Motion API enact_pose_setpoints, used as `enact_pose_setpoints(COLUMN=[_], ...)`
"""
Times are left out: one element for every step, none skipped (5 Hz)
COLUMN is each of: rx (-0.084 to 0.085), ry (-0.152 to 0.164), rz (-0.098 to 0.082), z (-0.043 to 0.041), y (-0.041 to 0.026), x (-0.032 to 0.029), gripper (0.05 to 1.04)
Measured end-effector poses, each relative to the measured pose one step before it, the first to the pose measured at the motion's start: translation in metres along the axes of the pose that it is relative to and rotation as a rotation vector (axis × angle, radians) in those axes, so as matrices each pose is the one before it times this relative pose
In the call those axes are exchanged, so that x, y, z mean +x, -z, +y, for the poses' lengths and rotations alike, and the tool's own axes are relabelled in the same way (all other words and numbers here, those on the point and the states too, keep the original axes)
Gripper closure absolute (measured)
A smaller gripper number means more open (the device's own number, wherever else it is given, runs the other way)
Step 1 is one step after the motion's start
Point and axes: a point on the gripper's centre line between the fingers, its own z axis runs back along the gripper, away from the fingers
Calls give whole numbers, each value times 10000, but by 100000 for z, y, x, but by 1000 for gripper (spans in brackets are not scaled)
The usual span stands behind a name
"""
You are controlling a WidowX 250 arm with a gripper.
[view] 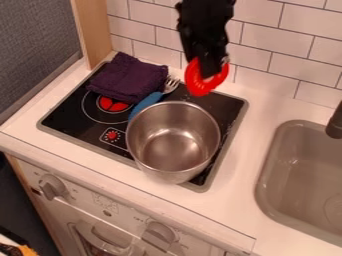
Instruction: Take the red object and put it to the upper right of the burner
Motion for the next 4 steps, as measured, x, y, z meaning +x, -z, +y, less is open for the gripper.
enact_pose_setpoints(rx=[149, 173, -21, 122], ry=[-179, -62, -33, 12], rz=[317, 653, 621, 188], z=[1248, 664, 406, 353], y=[3158, 3707, 2592, 245], x=[2285, 659, -251, -4], gripper=[593, 593, 585, 490])
